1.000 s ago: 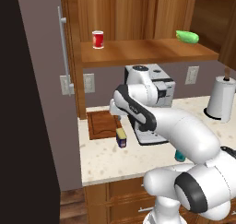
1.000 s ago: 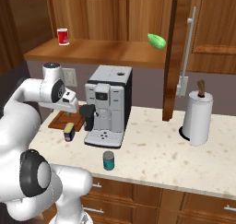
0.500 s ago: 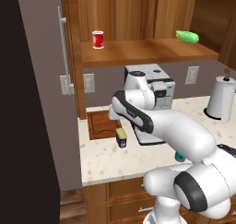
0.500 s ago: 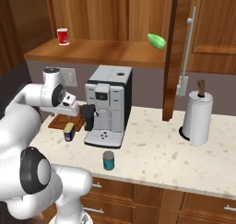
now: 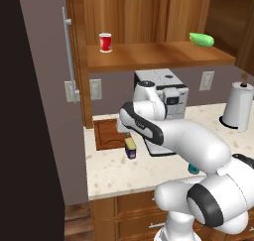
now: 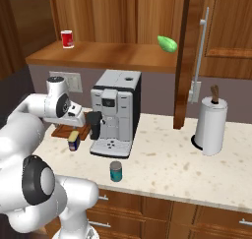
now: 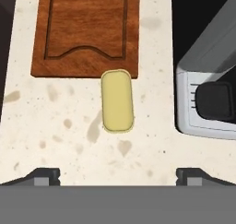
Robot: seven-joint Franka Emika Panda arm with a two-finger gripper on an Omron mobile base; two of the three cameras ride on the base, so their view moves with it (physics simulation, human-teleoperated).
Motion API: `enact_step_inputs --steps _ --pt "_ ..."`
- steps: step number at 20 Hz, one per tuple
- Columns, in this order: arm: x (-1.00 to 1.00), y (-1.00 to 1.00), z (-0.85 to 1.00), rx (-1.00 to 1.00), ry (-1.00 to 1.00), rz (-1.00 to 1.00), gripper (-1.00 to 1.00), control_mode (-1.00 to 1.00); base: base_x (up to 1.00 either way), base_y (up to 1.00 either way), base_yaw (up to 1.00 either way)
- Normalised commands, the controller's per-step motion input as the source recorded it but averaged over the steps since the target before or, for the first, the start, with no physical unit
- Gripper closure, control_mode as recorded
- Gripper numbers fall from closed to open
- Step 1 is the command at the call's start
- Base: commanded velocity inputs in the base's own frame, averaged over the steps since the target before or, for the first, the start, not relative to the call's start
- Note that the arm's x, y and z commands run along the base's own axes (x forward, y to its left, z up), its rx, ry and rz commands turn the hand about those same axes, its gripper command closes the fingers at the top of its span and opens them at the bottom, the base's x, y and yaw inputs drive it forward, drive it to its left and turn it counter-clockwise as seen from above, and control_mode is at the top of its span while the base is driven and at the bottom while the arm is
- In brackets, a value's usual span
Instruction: Pick the cans from the counter and place them in their designated side in the cabinet.
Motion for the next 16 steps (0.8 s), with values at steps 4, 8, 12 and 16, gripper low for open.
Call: enact_step_inputs --steps 4,8,12,16 --pt "0.08 0.0 -0.17 0.0 0.0 0.04 -1.0 -1.0 0.0 0.0 0.0" --pt "0.13 0.05 -0.16 0.0 0.0 0.06 -1.0 -1.0 0.0 0.0 0.0" --pt "0.11 0.05 -0.15 0.0 0.0 0.07 -1.0 -1.0 0.0 0.0 0.0" --pt "0.05 0.0 -0.17 0.0 0.0 0.04 -1.0 -1.0 0.0 0.0 0.0"
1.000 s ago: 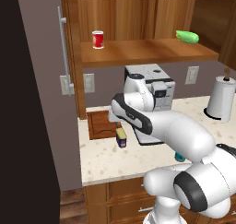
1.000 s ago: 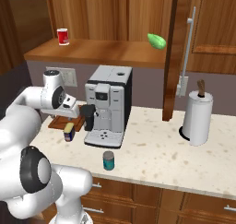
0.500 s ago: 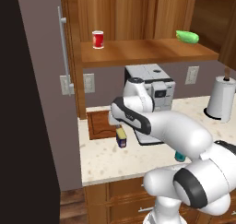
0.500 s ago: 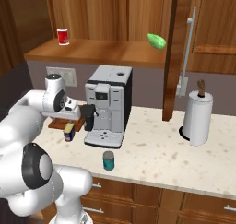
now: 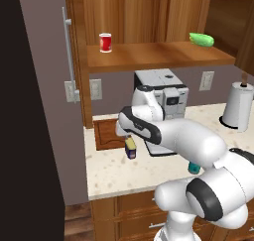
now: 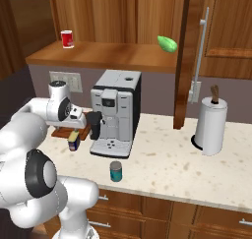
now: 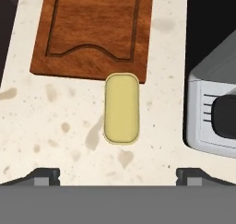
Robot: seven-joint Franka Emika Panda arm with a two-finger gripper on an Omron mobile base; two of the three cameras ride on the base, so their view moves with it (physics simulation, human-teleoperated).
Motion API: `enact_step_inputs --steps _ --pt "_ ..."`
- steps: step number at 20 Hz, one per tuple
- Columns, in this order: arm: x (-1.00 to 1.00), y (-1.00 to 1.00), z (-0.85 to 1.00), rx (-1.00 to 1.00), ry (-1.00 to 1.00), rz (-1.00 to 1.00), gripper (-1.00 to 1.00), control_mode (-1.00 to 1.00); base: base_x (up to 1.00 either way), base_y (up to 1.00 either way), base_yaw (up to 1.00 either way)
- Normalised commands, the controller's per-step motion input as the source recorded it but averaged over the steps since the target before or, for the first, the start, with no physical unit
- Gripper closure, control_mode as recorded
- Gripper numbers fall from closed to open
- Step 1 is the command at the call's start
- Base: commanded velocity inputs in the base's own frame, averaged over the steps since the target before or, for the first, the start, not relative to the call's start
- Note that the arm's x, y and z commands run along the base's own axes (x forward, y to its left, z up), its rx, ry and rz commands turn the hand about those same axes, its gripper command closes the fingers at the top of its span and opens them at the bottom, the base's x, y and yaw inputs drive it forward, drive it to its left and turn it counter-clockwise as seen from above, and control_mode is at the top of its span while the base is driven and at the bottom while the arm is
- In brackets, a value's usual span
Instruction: Pick the cans from the counter and place them in their designated side in the cabinet.
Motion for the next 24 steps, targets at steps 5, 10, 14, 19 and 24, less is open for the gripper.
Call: enact_step_inputs --steps 5,10,14,19,24 --pt "0.0 0.0 -0.17 0.0 -0.02 0.0 -1.0 -1.0 0.0 0.0 0.0" --pt "0.03 0.0 -0.26 0.0 0.0 0.0 -1.0 -1.0 0.0 0.0 0.0" --pt "0.05 0.0 -0.28 0.0 0.0 0.0 -1.0 -1.0 0.0 0.0 0.0" --pt "0.08 0.0 -0.24 0.0 0.0 0.0 -1.0 -1.0 0.0 0.0 0.0" --pt "0.08 0.0 -0.21 0.0 0.0 0.0 -1.0 -1.0 0.0 0.0 0.0"
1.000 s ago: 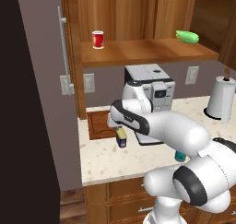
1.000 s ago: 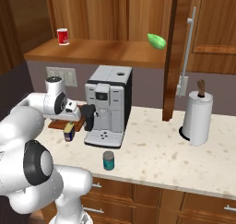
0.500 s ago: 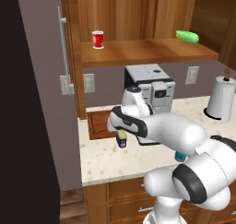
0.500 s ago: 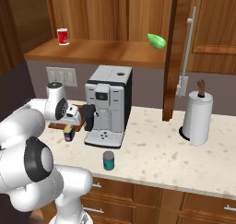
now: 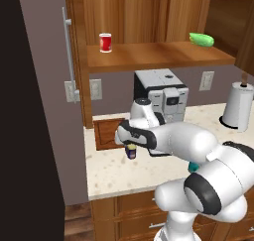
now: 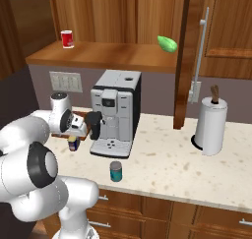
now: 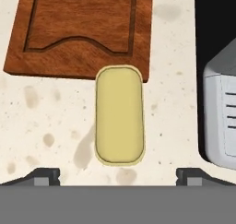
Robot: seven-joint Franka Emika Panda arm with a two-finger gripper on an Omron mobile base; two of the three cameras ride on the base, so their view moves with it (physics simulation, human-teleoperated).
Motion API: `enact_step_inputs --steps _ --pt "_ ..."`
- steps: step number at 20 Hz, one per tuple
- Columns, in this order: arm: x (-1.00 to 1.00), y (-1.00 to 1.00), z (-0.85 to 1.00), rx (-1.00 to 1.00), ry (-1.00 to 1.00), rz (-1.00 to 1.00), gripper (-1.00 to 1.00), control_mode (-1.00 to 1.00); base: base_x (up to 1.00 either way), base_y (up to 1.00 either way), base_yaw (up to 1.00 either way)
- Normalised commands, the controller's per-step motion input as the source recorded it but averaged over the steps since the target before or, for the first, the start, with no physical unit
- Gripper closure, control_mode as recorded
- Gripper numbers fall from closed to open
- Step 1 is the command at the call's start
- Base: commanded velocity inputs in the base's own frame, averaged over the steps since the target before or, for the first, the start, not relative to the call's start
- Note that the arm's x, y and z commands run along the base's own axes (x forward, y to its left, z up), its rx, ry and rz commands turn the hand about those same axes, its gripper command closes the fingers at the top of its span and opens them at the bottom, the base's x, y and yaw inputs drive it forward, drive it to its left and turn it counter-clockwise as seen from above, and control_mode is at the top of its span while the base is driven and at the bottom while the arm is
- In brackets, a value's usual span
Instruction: Pick the cans from the counter and place them in their designated side in the cabinet.
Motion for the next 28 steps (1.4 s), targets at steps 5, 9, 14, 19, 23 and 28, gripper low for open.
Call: enact_step_inputs --steps 5,9,14,19,23,28 --pt "0.08 0.0 -0.21 0.0 0.0 0.0 -1.0 -1.0 0.0 0.0 0.0" --pt "0.11 0.0 -0.21 0.0 0.0 0.0 -1.0 -1.0 0.0 0.0 0.0" --pt "0.09 0.01 -0.19 0.0 0.0 0.0 -1.0 -1.0 0.0 0.0 0.0" --pt "0.12 0.03 -0.15 0.0 0.0 0.0 -1.0 -1.0 0.0 0.0 0.0" --pt "0.15 0.02 -0.16 0.0 0.0 0.0 -1.0 -1.0 0.0 0.0 0.0" --pt "0.09 0.0 -0.17 0.0 0.0 0.0 -1.0 -1.0 0.0 0.0 0.0"
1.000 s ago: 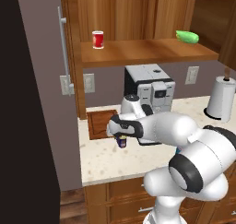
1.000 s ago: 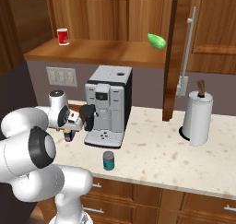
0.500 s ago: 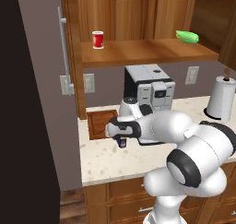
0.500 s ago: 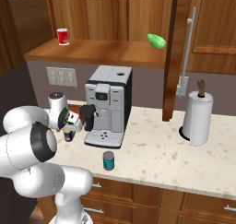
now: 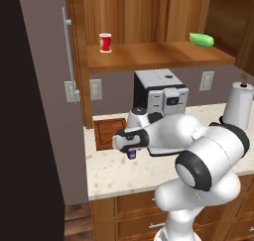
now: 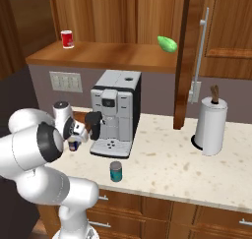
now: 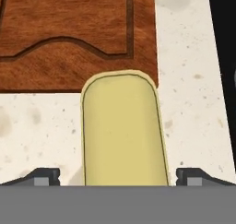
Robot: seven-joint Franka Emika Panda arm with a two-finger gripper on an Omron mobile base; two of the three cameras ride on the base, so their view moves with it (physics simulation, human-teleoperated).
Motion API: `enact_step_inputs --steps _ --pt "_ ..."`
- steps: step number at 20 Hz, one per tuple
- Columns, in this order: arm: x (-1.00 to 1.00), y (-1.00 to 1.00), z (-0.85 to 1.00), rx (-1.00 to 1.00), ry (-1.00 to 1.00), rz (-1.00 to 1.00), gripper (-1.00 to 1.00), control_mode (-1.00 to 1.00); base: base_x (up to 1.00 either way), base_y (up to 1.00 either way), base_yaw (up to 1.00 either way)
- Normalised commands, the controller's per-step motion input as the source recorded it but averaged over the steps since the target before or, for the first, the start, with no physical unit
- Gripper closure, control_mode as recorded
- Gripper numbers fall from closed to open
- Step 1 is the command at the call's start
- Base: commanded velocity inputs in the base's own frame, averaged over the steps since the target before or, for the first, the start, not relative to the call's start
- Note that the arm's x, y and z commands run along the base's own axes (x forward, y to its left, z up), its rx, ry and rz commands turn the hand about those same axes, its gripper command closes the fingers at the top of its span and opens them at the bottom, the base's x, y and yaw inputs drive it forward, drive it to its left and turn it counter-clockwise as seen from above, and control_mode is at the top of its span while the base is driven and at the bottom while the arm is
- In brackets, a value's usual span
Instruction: Pick the cans from the counter and place them in their designated side in the cabinet.
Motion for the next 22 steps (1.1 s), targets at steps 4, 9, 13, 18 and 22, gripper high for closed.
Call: enact_step_inputs --steps 4,9,13,18,22 --pt "0.0 0.0 -0.21 0.0 0.0 0.0 -1.0 -1.0 0.0 0.0 0.0" --pt "0.0 0.0 -0.21 0.0 0.0 0.0 1.0 -1.0 0.0 0.0 0.0" --pt "-0.07 -0.04 -0.02 -0.02 -0.06 0.0 1.0 -1.0 0.0 0.0 0.0" --pt "-0.28 -0.04 0.04 -0.03 -0.11 0.0 1.0 -1.0 0.0 0.0 0.0" --pt "-0.36 0.0 0.24 -0.03 -0.11 0.0 1.0 -1.0 0.0 0.0 0.0"
